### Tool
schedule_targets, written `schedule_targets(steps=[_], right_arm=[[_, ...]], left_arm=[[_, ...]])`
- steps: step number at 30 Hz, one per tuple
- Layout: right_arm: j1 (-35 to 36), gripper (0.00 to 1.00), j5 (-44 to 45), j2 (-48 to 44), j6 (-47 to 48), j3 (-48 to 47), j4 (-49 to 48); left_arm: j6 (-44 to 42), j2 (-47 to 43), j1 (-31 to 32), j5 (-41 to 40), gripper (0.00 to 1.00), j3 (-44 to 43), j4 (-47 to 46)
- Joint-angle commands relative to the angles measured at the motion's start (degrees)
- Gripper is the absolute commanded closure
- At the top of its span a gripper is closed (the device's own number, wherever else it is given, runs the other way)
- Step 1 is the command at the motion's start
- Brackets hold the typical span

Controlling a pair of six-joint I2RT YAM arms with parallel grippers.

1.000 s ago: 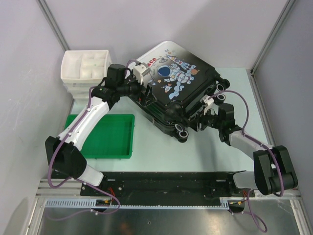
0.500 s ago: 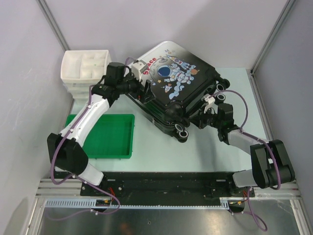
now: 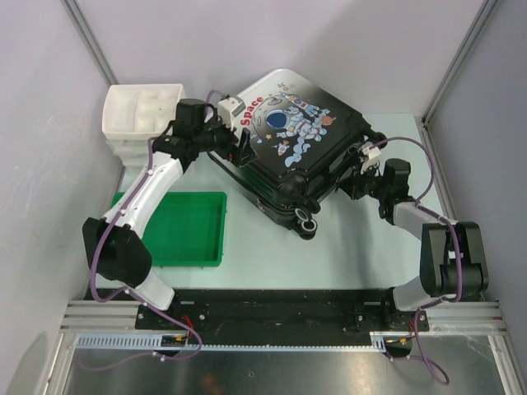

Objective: Open, take out, and arrange the luggage

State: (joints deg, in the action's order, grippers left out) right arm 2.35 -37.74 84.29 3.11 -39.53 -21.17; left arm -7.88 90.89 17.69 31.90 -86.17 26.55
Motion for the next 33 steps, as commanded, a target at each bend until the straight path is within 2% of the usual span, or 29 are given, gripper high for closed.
schedule_targets(steps=[1,3,4,8,9,12,18,25,33], right_arm=[[-2.0,1.0,2.3,3.0,4.4,-4.4,-2.6],[-1.6,1.0,1.1,3.0,3.5,-4.5,-2.7],[-1.2,1.0,0.7,2.7,3.7,-4.6,-2.4],[1.3,1.0,0.6,2.1,3.4,-4.5,-1.4],[1.5,1.0,0.7,2.0,3.2,-4.6,-1.2],[2.0,1.0,1.5,2.2,3.1,-4.5,-0.8],[2.0,1.0,4.6,2.4,5.2,-4.5,-0.5],[0.6,1.0,4.5,2.8,5.8,-4.5,-1.9],[3.1,1.0,3.3,2.8,5.4,-4.5,0.5]], left_arm=[[-12.4,-3.0,1.7,6.3,0.0,-4.7,0.3],[-18.0,-5.4,6.6,4.9,0.0,-7.3,3.8],[-21.2,-6.1,8.8,0.7,0.0,-7.9,4.4],[-21.0,-6.7,18.6,-5.3,0.01,-10.1,5.9],[-21.5,-6.3,23.0,-7.4,0.02,-10.2,6.0],[-25.1,-3.5,30.8,-14.9,0.04,-10.8,6.2],[-28.2,2.0,39.2,-21.0,0.1,-12.1,6.8],[-28.8,3.9,40.2,-21.0,0.12,-7.9,7.1],[-28.9,3.9,40.0,-20.0,0.14,-3.0,11.8]])
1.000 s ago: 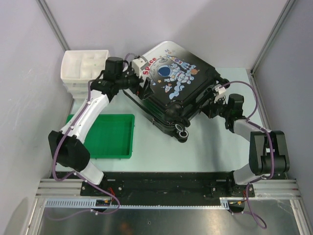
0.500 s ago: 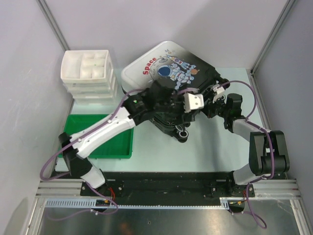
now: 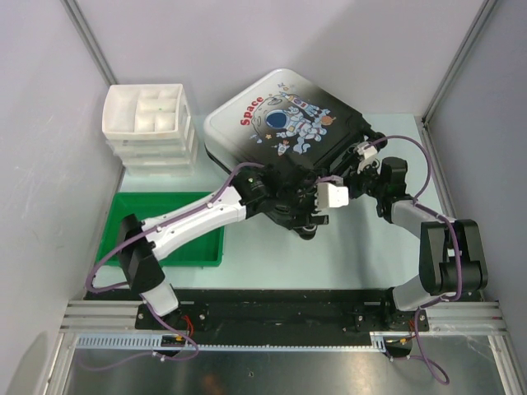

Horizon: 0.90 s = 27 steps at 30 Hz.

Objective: Open, take out, and arrange the luggage

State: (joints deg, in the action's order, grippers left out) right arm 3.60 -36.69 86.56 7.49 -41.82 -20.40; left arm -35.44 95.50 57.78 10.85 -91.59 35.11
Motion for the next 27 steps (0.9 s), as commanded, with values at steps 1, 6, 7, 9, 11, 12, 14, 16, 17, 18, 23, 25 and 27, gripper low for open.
schedule_targets(steps=[1,6,7,9,11,12,14,16,17,18,23,25,27], right_arm=[[2.2,1.0,2.1,0.5,0.3,-2.2,-0.3],[5.2,1.0,2.5,0.4,-1.2,-2.2,0.7],[5.7,1.0,2.4,0.5,-1.6,-2.1,0.8],[7.0,1.0,2.8,0.4,-2.2,-2.1,1.0],[7.8,1.0,2.8,0.4,-3.0,-2.2,0.9],[8.4,1.0,3.7,0.4,-3.3,-2.1,0.7],[9.1,1.0,4.9,0.6,-4.1,-2.0,-0.1],[9.2,1.0,6.9,0.9,-5.2,-1.9,-1.1],[9.2,1.0,7.0,1.4,-5.6,-1.9,-2.3],[9.3,1.0,6.6,1.7,-6.5,-1.9,-3.1],[13.0,0.89,9.1,3.1,-7.2,-2.0,-4.1],[13.5,0.84,9.6,4.2,-9.1,-1.9,-3.9],[13.7,0.81,11.7,5.1,-10.4,-1.1,-5.2]], left_arm=[[-1.3,-0.8,-0.3,1.3,0.14,3.3,4.7],[1.2,-1.3,-4.9,4.3,0.17,4.0,10.0],[1.1,-1.9,-5.6,4.4,0.17,4.4,11.5],[0.6,-2.9,-7.5,4.4,0.19,5.5,12.8],[0.1,-4.5,-9.2,4.6,0.2,7.1,14.6],[-0.3,-5.1,-9.5,4.4,0.2,7.8,15.3],[-1.0,-6.6,-10.1,3.8,0.2,9.4,15.2],[-0.8,-6.6,-10.1,3.9,0.19,9.0,15.3],[0.2,-5.9,-10.1,4.2,0.19,8.5,15.2],[0.6,-5.4,-10.1,4.9,0.19,7.7,15.2],[2.2,-2.7,-10.1,6.0,0.19,3.7,15.2],[2.2,-2.3,-10.1,6.3,0.19,3.4,15.1],[2.1,-2.5,-10.1,6.5,0.19,3.4,15.1]])
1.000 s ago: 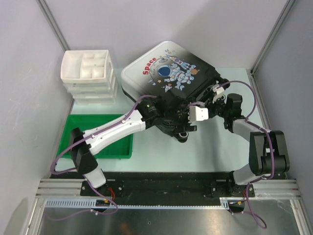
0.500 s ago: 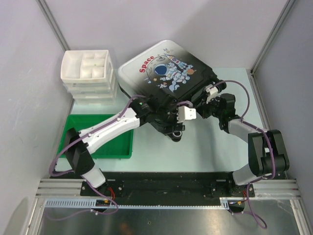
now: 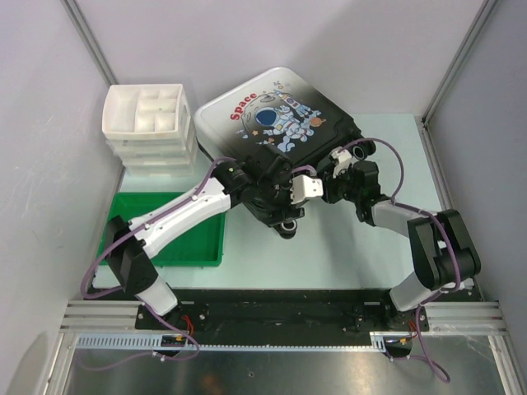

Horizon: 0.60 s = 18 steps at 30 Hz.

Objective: Open, take out, and arrange the luggage

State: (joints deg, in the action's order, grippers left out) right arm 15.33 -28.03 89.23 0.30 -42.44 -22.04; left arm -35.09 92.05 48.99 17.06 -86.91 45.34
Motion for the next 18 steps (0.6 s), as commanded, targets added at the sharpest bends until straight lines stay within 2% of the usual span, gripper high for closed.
schedule_targets(steps=[1,4,6,8,10,14,18], right_arm=[[2.1,0.8,3.7,2.5,-4.4,0.2,-4.7],[2.1,0.79,4.8,3.7,-5.5,0.7,-9.1],[2.2,0.83,5.4,3.8,-5.3,0.8,-9.7],[2.0,0.94,5.9,3.6,-4.9,0.7,-9.3],[0.2,1.0,5.9,2.5,-5.0,0.8,-6.7],[-6.1,1.0,2.7,0.4,-10.8,-0.3,-4.1],[-9.1,1.0,4.8,-0.5,-3.4,-3.1,0.2]], left_arm=[[1.8,1.0,-1.4,0.4,0.19,-1.1,4.9],[1.7,0.9,-1.5,0.6,0.19,-0.7,4.9],[1.8,0.8,-1.7,0.7,0.19,-0.5,4.8],[2.2,0.6,-2.2,1.0,0.19,-0.2,4.8],[2.5,0.7,-3.4,1.3,0.21,0.0,4.8],[2.4,0.2,-5.7,1.4,0.22,1.0,4.8],[1.7,0.2,-6.9,0.9,0.23,1.5,4.8]])
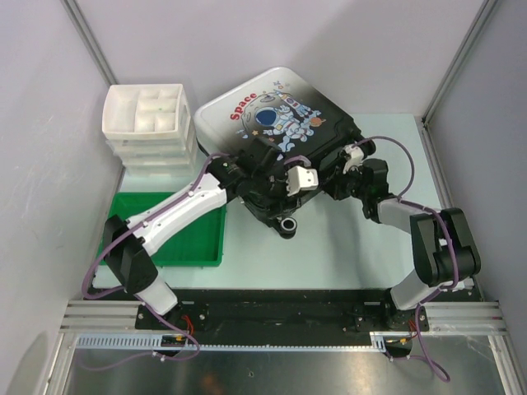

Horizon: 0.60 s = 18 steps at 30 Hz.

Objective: Open, take out, and arrange the luggage

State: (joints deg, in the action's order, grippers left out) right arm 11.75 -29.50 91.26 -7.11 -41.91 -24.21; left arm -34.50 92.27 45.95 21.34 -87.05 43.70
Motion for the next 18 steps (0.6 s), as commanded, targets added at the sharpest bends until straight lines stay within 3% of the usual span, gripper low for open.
schedule_targets(steps=[1,6,13,18], right_arm=[[-6.3,1.0,6.6,-2.4,6.6,-3.8,2.2],[-13.0,1.0,6.1,0.5,15.2,-4.2,-0.8],[-19.8,1.0,-5.3,7.7,18.0,-6.2,-17.8],[-18.6,1.0,-5.1,7.1,22.5,-7.1,-13.8]], left_arm=[[1.0,0.1,-4.3,-3.5,0.23,1.5,6.4],[0.0,0.4,-5.5,-4.3,0.23,1.4,6.4],[-0.8,1.8,-7.5,-6.3,0.25,1.3,6.4],[-0.7,2.8,-8.2,-8.2,0.25,0.3,6.4]])
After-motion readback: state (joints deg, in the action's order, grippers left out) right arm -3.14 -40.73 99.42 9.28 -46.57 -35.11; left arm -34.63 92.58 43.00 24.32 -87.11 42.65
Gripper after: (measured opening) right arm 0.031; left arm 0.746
